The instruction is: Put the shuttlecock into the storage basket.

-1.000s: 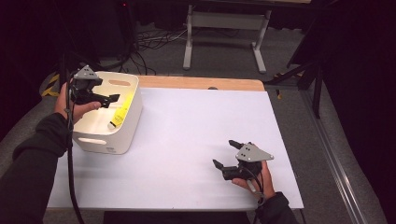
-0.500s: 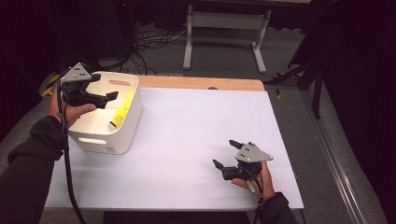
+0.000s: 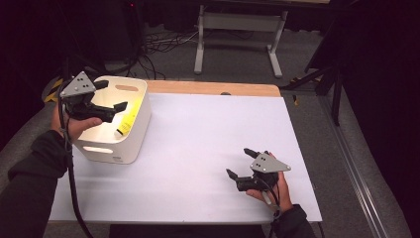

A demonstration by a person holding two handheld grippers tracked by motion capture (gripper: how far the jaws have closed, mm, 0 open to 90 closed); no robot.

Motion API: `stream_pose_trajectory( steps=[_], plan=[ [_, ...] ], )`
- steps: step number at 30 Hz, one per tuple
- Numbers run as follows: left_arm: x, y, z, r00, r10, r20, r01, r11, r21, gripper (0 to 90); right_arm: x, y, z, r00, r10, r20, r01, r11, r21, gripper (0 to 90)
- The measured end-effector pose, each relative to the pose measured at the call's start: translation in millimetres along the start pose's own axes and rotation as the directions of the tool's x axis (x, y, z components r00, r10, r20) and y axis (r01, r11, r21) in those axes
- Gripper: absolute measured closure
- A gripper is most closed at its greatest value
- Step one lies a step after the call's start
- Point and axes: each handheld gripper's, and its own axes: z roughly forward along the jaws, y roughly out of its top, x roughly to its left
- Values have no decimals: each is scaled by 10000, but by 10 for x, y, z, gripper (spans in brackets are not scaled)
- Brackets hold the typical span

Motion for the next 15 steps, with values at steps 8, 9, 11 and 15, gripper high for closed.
stream_pose_trajectory(
  steps=[8, 9, 11, 15],
  plan=[
    [-108, 29, -70, 9997, 134, 210, -125, 9991, -407, 79, -7, 11, -13, 10000, -6, 74, 6, 10000, -5, 126],
    [-120, 28, -75, 9996, 88, 279, -76, 9990, -443, 76, -13, 10, -17, 10000, 5, 90, -5, 10000, -33, 125],
    [-137, 25, -79, 9995, 149, 267, -136, 9987, -481, 72, -14, 10, -21, 10000, 24, 96, -24, 10000, -53, 122],
    [-208, 7, -88, 9991, 241, 362, -221, 9983, -535, 49, -6, 17, -28, 9998, -25, 202, 26, 10000, -42, 110]
  ],
)
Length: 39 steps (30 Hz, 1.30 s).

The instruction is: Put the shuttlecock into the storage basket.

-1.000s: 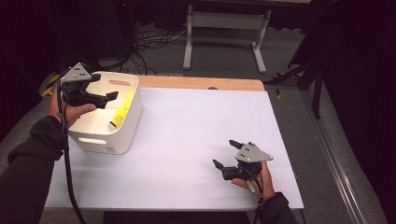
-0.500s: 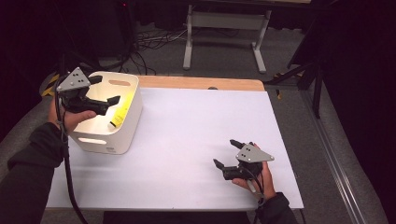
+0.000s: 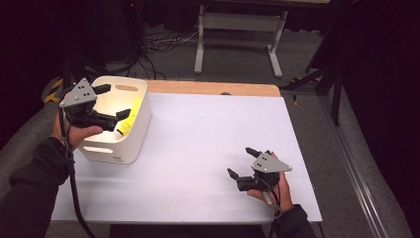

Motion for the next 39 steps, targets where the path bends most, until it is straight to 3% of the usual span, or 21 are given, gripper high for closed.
stream_pose_trajectory(
  steps=[11, 14, 20, 28, 39],
  plan=[
    [-116, -61, -44, 9997, 124, 194, -116, 9991, -398, 55, 9, 12, -2, 10000, -34, 52, 34, 10000, 0, 110],
    [-164, -59, -70, 9989, 400, 239, -389, 9981, -475, 63, 15, 12, 2, 10000, -47, 41, 47, 10000, 14, 112],
    [-248, -60, -88, 9983, 442, 391, -414, 9966, -718, 59, 25, 14, -8, 9998, -5, -175, 5, 10000, 42, 139],
    [-397, -79, -96, 9958, 474, 781, -380, 9923, -1178, 60, 44, 27, -2, 9999, -35, -131, 35, 10000, 26, 140],
    [-640, -141, -72, 9906, 804, 1104, -634, 9867, -1494, 62, 56, 33, 0, 9999, -100, -30, 100, 9999, -44, 123]
  ],
)
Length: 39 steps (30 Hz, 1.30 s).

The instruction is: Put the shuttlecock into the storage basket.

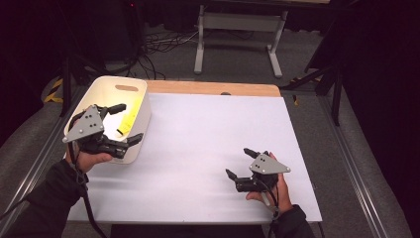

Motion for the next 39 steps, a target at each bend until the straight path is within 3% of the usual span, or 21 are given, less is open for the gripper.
stream_pose_trajectory(
  steps=[7, 14, 22, 39],
  plan=[
    [-173, -131, 48, 9999, 43, 166, -45, 9999, 124, 62, 11, 9, -2, 10000, -15, 53, 15, 10000, -80, 121],
    [-260, -271, 83, 9997, 36, 252, -43, 9997, 260, 61, 21, 14, 5, 10000, -18, 52, 18, 10000, -80, 121],
    [-426, -375, 124, 9986, 379, 362, -393, 9984, 403, 62, 49, 24, 6, 9999, -115, 22, 115, 9999, -93, 121],
    [-617, -717, 176, 9982, 495, 349, -521, 9954, 800, 62, 107, 21, 18, 9994, -333, 12, 333, 9994, -88, 118]
  ],
)
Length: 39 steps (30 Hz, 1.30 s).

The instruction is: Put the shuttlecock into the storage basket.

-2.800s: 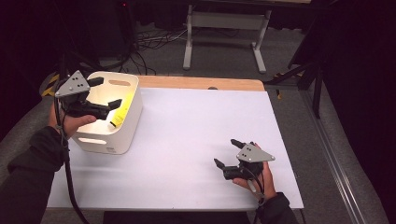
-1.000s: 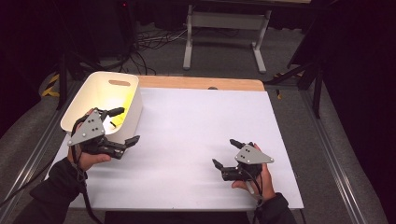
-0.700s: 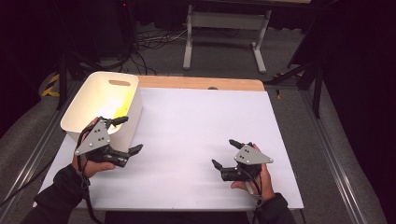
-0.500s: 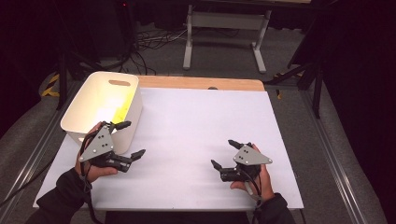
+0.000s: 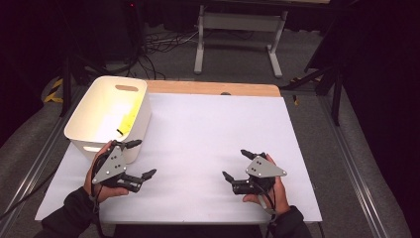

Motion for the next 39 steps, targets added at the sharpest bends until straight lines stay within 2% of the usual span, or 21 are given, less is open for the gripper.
stream_pose_trajectory(
  steps=[7, 9, 12, 13, 18, 21, 29, 32, 39],
  plan=[
    [-51, -228, -69, 9994, -276, -229, 280, 9995, 151, 58, 44, -32, 8, 9998, -179, 48, 178, 9998, 46, 107],
    [-61, -330, -107, 9976, -662, -181, 666, 9976, 210, 58, 57, -50, 19, 9997, -245, 64, 245, 9997, 83, 105],
    [-68, -443, -150, 9950, -963, -248, 970, 9948, 312, 58, 67, -74, 29, 9996, -279, 65, 279, 9996, 111, 104],
    [-78, -505, -164, 9945, -1021, -247, 1034, 9931, 556, 56, 79, -86, 26, 9992, -371, 134, 370, 9993, 93, 104],
    [-79, -594, -223, 9889, -1454, -318, 1472, 9869, 659, 56, 95, -104, 17, 9990, -429, 122, 429, 9991, -54, 104],
    [-71, -638, -264, 9870, -1554, -404, 1580, 9848, 715, 54, 109, -117, 13, 9987, -493, 131, 494, 9988, -49, 104],
    [-77, -654, -249, 9896, -1330, -542, 1379, 9855, 993, 51, 93, -131, -12, 9991, -393, 171, 395, 9991, -138, 104],
    [-67, -651, -261, 9888, -1390, -543, 1435, 9857, 889, 52, 110, -127, -14, 9986, -512, 165, 514, 9986, -147, 104],
    [-80, -652, -278, 9910, -1262, -441, 1296, 9878, 859, 53, 119, -116, -10, 9988, -423, 238, 426, 9990, -125, 104]
  ],
)
